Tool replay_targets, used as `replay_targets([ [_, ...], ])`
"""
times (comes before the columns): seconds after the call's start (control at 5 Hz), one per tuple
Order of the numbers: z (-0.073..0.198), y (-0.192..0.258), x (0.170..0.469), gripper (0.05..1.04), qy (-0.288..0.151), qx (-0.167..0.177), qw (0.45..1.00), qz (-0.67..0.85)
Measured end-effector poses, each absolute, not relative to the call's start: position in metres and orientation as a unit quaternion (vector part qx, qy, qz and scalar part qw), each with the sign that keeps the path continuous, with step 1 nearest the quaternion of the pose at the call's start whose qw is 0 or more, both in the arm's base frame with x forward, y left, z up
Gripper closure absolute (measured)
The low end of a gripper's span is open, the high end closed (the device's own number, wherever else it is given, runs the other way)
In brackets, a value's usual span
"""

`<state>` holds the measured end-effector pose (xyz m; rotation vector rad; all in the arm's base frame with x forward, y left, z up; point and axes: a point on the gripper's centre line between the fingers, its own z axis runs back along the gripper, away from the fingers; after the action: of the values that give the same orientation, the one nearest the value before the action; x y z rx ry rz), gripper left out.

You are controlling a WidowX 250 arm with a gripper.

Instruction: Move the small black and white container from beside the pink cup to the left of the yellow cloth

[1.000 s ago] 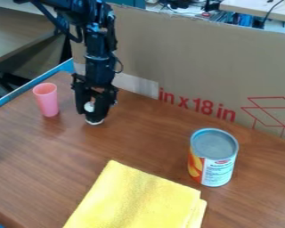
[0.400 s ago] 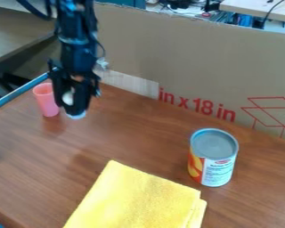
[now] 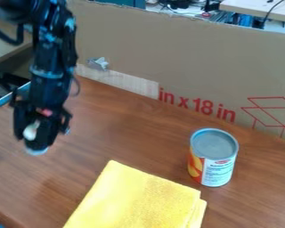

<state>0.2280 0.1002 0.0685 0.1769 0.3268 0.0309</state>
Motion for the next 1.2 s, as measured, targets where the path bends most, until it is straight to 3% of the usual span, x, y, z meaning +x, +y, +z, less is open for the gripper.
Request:
replay_targets([
  [0.4, 0.067, 0.062, 0.182, 0.484, 0.163, 0.089, 0.981, -0.052],
  [0.6, 0.054, 0.056, 0.182, 0.484, 0.151, 0.071, 0.982, -0.086],
  [0.8, 0.03, 0.053, 0.183, 0.484, 0.173, 0.029, 0.977, -0.121],
  [1.2, 0.027, 0.09, 0.191, 0.486, 0.159, 0.028, 0.985, -0.054],
])
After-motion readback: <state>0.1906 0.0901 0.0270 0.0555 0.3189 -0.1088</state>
